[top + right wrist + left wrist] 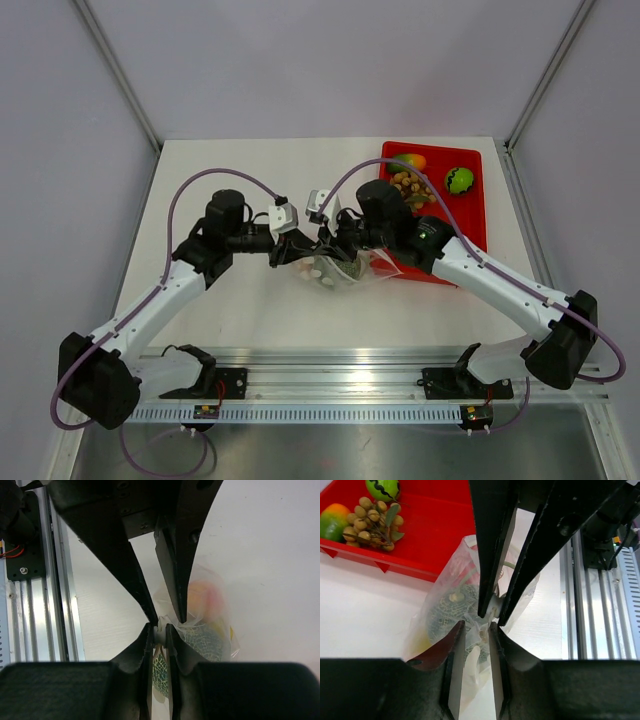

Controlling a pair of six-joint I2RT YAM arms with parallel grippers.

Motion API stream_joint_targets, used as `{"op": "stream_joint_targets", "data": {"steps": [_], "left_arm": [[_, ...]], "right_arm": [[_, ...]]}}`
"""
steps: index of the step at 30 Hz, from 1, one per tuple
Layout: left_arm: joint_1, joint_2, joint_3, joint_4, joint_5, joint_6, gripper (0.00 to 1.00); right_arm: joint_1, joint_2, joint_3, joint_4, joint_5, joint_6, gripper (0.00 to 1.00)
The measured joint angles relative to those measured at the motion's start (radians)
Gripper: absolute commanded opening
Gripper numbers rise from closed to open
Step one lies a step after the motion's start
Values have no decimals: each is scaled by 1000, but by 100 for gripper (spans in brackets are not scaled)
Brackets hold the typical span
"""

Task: Place the food in the zip-top bag and seal the zipper
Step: Zip the zipper food storage bag at the center of the board.

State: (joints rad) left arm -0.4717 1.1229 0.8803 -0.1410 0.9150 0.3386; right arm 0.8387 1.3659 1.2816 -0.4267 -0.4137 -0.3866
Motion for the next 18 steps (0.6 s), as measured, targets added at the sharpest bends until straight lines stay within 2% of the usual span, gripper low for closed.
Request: {"op": "stream_joint_targets", "data": {"steps": [3,4,5,12,18], "left_arm": [[0,13,0,5,21,-13,12],[0,13,0,7,25,-18,3],[0,13,0,9,30,-23,0],[0,9,-3,16,35,-26,0],[0,-60,-58,52,-1,-52,0]], "right_arm": [[0,0,0,-5,-1,0,0],[0,0,0,-5,-3,0,0],[0,0,1,-5,-6,0,0],[0,0,1,-5,-8,1,0],[2,-14,-12,8,4,5,0]]}}
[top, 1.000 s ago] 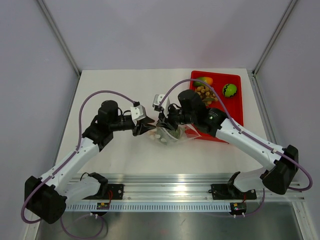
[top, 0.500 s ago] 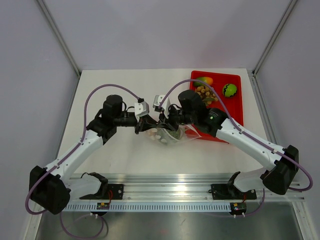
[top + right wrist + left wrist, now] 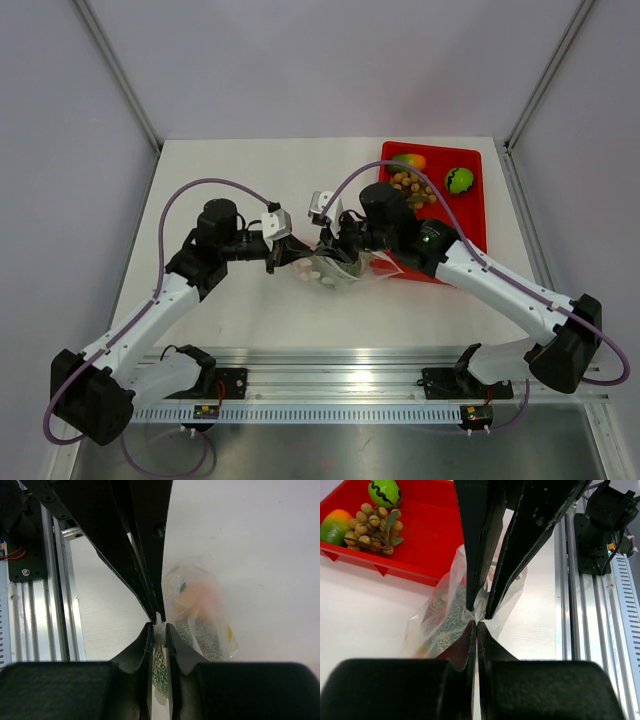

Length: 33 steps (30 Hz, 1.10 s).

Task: Place the food in the zip-top bag and seal the zipper
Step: Zip the zipper food storage bag at the center of the board.

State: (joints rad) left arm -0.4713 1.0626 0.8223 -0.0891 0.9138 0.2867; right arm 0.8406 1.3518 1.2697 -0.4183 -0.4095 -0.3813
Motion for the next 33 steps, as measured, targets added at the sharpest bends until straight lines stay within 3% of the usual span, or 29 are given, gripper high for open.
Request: {"op": "stream_joint_targets", "data": {"steps": [15,33], "left_arm": [[48,-86,-35,31,-61,-40,0],[239,-81,17,32,-159,-78,0]], "right_arm": [[-19,-89,-113,33,52,11,2],[-39,-188,-270,0,130,84,1]]}}
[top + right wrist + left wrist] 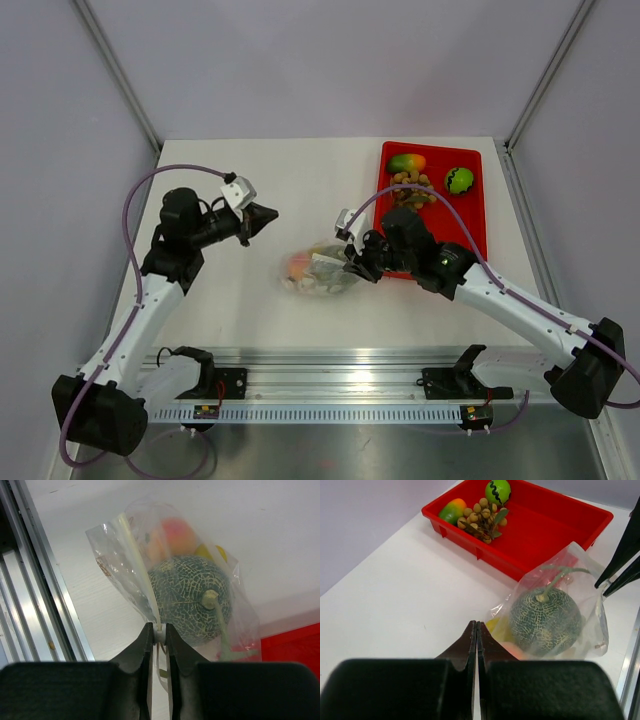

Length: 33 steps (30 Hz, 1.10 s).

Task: Place the food in the zip-top bag and seal the zipper
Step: Zip the zipper food storage bag at the center of the board.

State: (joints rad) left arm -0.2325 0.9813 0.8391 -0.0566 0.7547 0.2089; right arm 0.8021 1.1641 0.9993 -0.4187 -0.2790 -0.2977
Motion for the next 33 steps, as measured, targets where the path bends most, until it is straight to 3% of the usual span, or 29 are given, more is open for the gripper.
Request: {"op": "stream_joint_targets", "data": {"steps": [2,6,7,8,11,12,18,33], "left_arm": [[0,14,26,-4,27,0,5],[-22,22,38,-29,84,14,61],[-40,22,38,-45,93,21,69],[-66,22,39,-64,98,26,75],[-142,21,39,-115,103,46,77],[-171,20,39,-131,105,51,82],[-222,19,34,-135,117,34,79],[-323,130,34,-93,113,-50,56]], "right_arm": [[0,0,0,1,0,8,1],[0,0,0,2,0,17,1],[0,0,0,2,-1,18,1],[0,0,0,2,0,18,1],[0,2,5,1,-2,18,1],[0,3,8,1,-2,18,1],[0,26,33,1,-3,18,1],[0,43,53,1,-11,24,1]]}}
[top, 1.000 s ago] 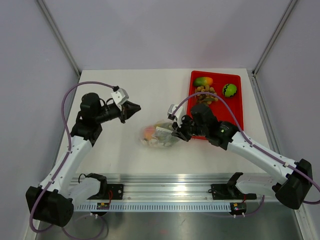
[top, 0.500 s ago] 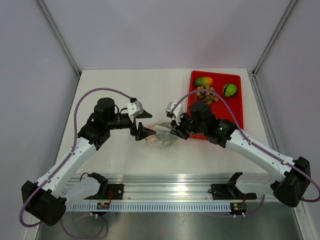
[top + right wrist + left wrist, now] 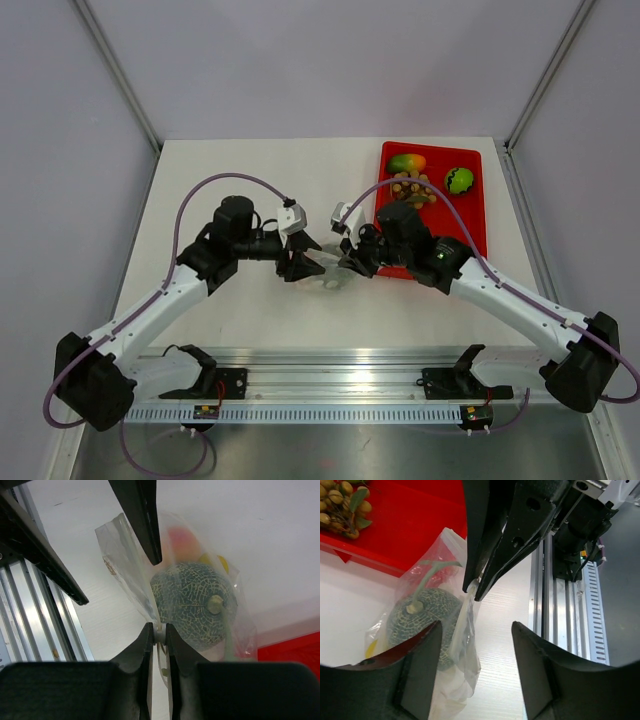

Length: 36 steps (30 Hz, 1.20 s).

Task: Place the food in the zip-top bag and seal the zipper
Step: Zip the zipper food storage bag at the center of the board.

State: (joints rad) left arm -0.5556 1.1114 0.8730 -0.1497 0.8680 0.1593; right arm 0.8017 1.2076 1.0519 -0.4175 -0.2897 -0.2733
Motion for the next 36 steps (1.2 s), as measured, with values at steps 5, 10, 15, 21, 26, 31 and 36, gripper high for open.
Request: {"op": "stream_joint_targets", "data": {"steps": [5,10,15,21,26,31,36], "left_arm": [[-11,14,0,-2,2,-27,10],[-12,32,14,-31,3,-18,0],[-12,35,31,-66,-26,12,0],[33,-23,31,-67,-105,27,0],[109,-71,31,-68,-129,27,0],[153,-101,31,-89,-155,32,0],[217,-119,31,-93,-189,31,0]], "right_arm": [[0,1,5,0,0,0,1],[0,10,5,0,0,0,1],[-1,13,6,0,0,0,1],[-1,27,39,11,-19,0,1],[-1,51,68,37,-28,0,2],[-1,65,74,39,-28,-2,2],[-1,66,74,39,-18,-7,1]]}}
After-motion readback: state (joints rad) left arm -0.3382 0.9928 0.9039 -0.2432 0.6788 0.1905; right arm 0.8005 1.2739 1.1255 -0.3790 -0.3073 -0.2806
